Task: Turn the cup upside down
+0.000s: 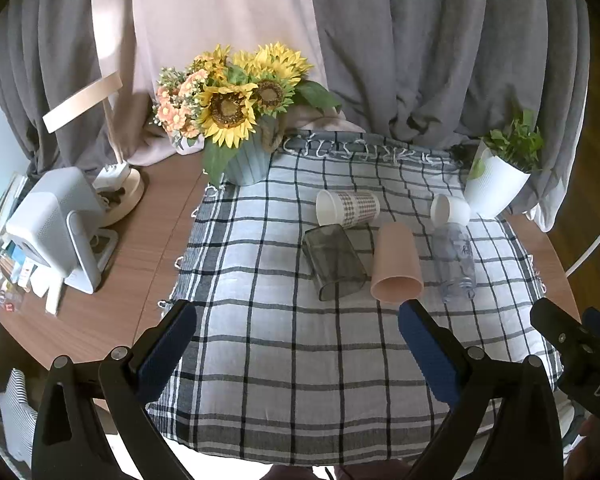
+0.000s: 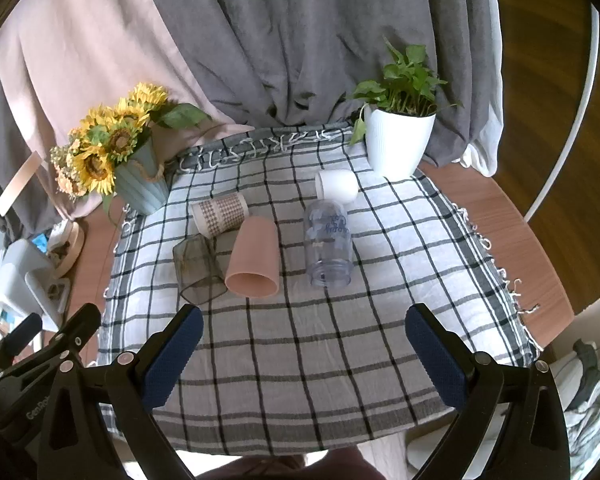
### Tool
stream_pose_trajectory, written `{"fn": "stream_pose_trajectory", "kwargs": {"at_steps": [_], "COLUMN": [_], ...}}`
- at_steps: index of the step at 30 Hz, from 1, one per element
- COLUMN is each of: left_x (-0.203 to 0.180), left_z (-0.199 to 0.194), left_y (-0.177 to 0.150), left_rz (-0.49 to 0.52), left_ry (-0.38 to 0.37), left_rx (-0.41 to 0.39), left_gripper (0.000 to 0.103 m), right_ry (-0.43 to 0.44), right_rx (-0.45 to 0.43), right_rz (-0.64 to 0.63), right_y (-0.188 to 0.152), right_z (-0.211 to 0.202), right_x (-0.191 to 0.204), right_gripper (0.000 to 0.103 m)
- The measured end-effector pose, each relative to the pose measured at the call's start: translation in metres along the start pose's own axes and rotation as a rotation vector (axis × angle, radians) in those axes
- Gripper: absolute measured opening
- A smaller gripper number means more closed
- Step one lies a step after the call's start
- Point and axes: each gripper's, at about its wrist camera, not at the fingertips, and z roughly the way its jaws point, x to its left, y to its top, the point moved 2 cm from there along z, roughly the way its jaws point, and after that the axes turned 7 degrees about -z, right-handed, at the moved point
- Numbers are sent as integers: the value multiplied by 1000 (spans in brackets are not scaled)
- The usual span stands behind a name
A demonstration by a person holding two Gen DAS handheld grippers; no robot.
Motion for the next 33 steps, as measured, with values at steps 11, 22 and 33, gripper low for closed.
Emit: {"fn": "stream_pose_trajectory", "kwargs": {"at_steps": [11,22,33], "left_x": [0,1,2], "left_z": [3,2,0], "left_y": [0,-1,-1], "left_rz": [-1,-2,-3], "left_ry": [3,8,11], "left_rx": [11,11,13], "left_gripper": [103,103,103], "right_ry": [-1,2,1], "right_rx": [5,10,13], "right_rz": [-1,-2,-1], "right_y": [-6,-3,-3], "right_z": [2,1,2], "right_x": [5,3,5], "right_gripper": [102,102,102]}}
